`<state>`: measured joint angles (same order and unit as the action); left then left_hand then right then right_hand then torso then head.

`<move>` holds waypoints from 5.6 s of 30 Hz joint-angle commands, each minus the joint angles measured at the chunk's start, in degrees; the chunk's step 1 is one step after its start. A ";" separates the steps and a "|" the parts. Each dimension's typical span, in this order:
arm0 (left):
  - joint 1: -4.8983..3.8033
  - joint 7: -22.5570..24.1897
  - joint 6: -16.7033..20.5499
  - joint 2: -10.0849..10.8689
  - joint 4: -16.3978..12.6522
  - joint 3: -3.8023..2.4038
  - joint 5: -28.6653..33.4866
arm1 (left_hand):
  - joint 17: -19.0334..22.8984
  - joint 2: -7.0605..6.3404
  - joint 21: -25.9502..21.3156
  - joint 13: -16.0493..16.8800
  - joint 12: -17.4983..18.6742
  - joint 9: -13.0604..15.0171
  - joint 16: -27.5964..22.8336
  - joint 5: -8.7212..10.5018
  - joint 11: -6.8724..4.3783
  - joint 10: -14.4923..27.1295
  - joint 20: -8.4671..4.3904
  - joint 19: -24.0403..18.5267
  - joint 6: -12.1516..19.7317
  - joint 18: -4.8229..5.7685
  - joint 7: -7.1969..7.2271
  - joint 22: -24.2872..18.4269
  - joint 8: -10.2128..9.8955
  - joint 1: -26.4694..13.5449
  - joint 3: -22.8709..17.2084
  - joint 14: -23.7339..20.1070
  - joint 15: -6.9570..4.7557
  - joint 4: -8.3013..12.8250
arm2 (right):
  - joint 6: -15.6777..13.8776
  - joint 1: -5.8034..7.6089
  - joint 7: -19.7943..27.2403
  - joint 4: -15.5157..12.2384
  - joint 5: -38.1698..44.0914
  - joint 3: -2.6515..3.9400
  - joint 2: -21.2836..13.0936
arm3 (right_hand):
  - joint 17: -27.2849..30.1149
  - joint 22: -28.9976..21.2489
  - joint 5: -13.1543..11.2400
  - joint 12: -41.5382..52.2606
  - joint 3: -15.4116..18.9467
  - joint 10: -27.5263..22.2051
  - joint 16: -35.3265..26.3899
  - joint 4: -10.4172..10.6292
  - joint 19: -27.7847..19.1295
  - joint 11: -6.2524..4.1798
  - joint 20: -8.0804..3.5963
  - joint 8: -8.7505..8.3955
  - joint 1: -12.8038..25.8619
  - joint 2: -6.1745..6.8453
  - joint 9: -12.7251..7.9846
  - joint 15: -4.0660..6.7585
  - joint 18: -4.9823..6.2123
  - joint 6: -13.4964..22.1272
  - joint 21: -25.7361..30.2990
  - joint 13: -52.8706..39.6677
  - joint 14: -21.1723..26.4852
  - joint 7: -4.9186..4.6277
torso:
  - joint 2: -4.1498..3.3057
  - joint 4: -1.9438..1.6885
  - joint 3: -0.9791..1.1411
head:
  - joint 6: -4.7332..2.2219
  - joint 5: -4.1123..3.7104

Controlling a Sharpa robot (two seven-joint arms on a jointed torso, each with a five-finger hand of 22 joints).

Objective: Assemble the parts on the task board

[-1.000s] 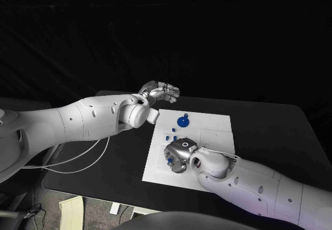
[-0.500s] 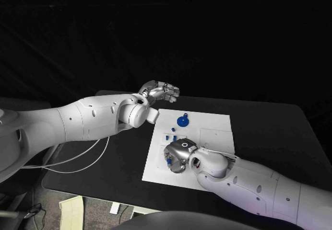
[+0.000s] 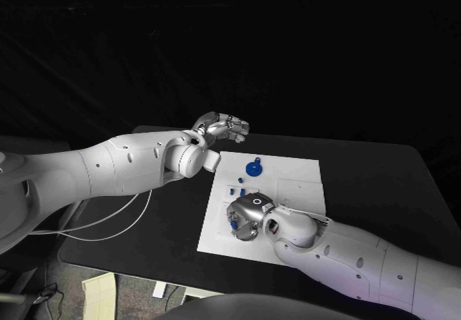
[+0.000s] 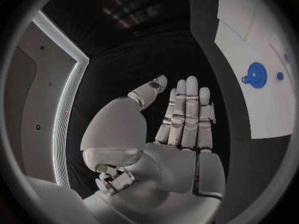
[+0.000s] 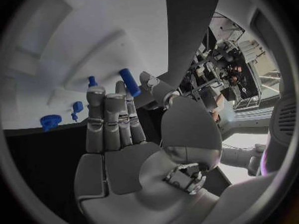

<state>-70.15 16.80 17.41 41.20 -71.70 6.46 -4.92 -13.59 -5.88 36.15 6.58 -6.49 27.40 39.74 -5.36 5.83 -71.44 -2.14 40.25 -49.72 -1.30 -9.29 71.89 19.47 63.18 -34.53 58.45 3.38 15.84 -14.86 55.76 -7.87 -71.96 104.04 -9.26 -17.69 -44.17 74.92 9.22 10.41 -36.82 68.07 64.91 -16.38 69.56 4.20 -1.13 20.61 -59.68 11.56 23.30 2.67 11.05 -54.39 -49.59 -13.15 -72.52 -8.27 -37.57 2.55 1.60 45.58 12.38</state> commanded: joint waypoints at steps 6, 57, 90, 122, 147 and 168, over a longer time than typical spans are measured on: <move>-0.11 0.24 -0.34 -0.05 -0.12 -0.06 0.26 | -0.12 -0.10 -0.41 -0.10 0.24 -0.09 -0.38 -0.03 0.16 0.40 -0.12 0.38 0.57 -0.38 0.01 0.10 0.22 0.52 0.15 0.44 0.04 -0.24 | -4.12 -0.04 0.25 -0.19 -0.83 -0.03 -0.35 | 0.18 0.43 0.67 -0.61 0.51 -1.44 0.26 0.09 -0.53 0.44 -0.16 -0.84 -0.99 1.10 -0.34 -0.80 3.95 1.22 0.13 0.19 0.17 -0.33 | 0.02 0.00 -0.01 | -0.01 -0.04; -0.08 0.63 -0.80 1.25 -0.18 0.01 0.27 | -0.51 -0.20 -0.54 -0.10 0.22 -0.13 -0.66 0.06 0.17 0.41 -0.10 0.43 0.59 -0.36 0.00 0.18 0.27 0.43 0.25 0.48 0.06 -0.33 | 16.97 11.79 -18.08 -18.01 -45.20 5.79 -28.42 | -4.42 1.32 -5.25 54.59 0.01 -4.68 8.56 12.28 4.38 -3.75 -2.92 -1.64 5.20 -0.63 1.20 2.83 3.95 3.48 -3.73 -42.22 -1.90 1.33 | 0.52 0.95 0.11 | -1.05 -3.41; -0.08 0.71 -0.99 1.49 -1.07 0.03 0.27 | -0.81 -0.26 -0.63 -0.11 0.22 -0.17 -0.88 0.05 0.19 0.44 -0.09 0.46 0.62 -0.34 -0.01 0.26 0.30 0.22 0.38 0.49 0.07 -0.47 | 16.83 10.17 -24.39 -12.83 -48.66 -1.27 -23.97 | -8.68 1.19 -6.38 58.32 -1.76 -4.83 10.83 21.06 4.17 -4.42 -4.22 -0.13 14.04 2.29 4.65 3.79 3.95 1.61 -7.67 -49.46 -1.16 2.03 | 0.48 0.87 0.03 | -0.38 -4.13; -0.08 0.56 -1.10 1.43 -1.02 0.03 0.27 | -0.98 -0.25 -0.68 -0.11 0.22 -0.19 -1.01 0.05 0.19 0.46 -0.10 0.47 0.65 -0.35 -0.02 0.31 0.31 0.18 0.41 0.50 0.07 -0.51 | 16.34 8.42 -23.83 -9.47 -49.44 -2.62 -20.08 | -8.96 1.20 -6.38 57.98 -1.89 -5.18 10.78 20.57 3.87 -4.36 -4.28 -0.23 13.77 1.95 5.06 3.73 3.95 1.91 -8.17 -49.68 -1.18 1.98 | 0.48 0.82 -0.09 | 0.24 -3.83; -0.08 0.28 -1.14 1.53 -1.06 0.03 0.27 | -1.15 -0.27 -0.74 -0.13 0.23 -0.22 -1.14 0.08 0.20 0.50 -0.09 0.48 0.71 -0.35 -0.04 0.36 0.30 0.11 0.45 0.50 0.08 -0.57 | 11.79 8.54 -23.03 -11.63 -50.85 -2.63 -22.00 | -9.47 1.13 -6.31 56.86 -4.97 -4.79 10.18 16.00 2.91 -4.87 -3.62 0.40 12.71 -2.92 6.33 4.15 3.95 -0.34 -9.45 -50.27 -1.34 2.55 | 0.54 0.93 -0.07 | 0.04 -3.76; -0.09 0.28 -1.10 1.59 -1.23 0.04 0.27 | -1.28 -0.27 -0.79 -0.13 0.22 -0.24 -1.24 0.05 0.20 0.50 -0.10 0.48 0.72 -0.37 -0.04 0.39 0.31 0.19 0.42 0.50 0.08 -0.54 | 11.56 10.74 -23.39 -15.24 -55.68 -2.57 -21.83 | -9.66 0.92 -6.35 56.03 -5.64 -4.17 9.72 14.46 2.75 -5.12 -3.20 0.14 15.18 -2.53 6.59 4.37 3.95 -1.44 -9.95 -50.60 -1.55 2.81 | 0.46 0.86 -0.05 | -0.07 -4.03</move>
<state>-70.14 16.68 16.96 42.83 -72.74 6.54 -4.90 -14.81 -5.88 35.71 6.50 -6.49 27.23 38.86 -5.36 6.04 -71.23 -2.15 40.24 -49.32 -1.30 -9.29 72.22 19.47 63.18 -34.23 58.45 3.38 15.54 -4.14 66.48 -31.37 -87.44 50.01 -11.82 -39.74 -53.78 74.94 2.88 66.70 -42.48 63.59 74.88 -1.61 72.32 -0.73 -4.68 20.73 -44.83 9.00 29.99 6.74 11.06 -53.76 -59.24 -63.68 -74.01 -3.93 -37.09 3.44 1.54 45.41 8.40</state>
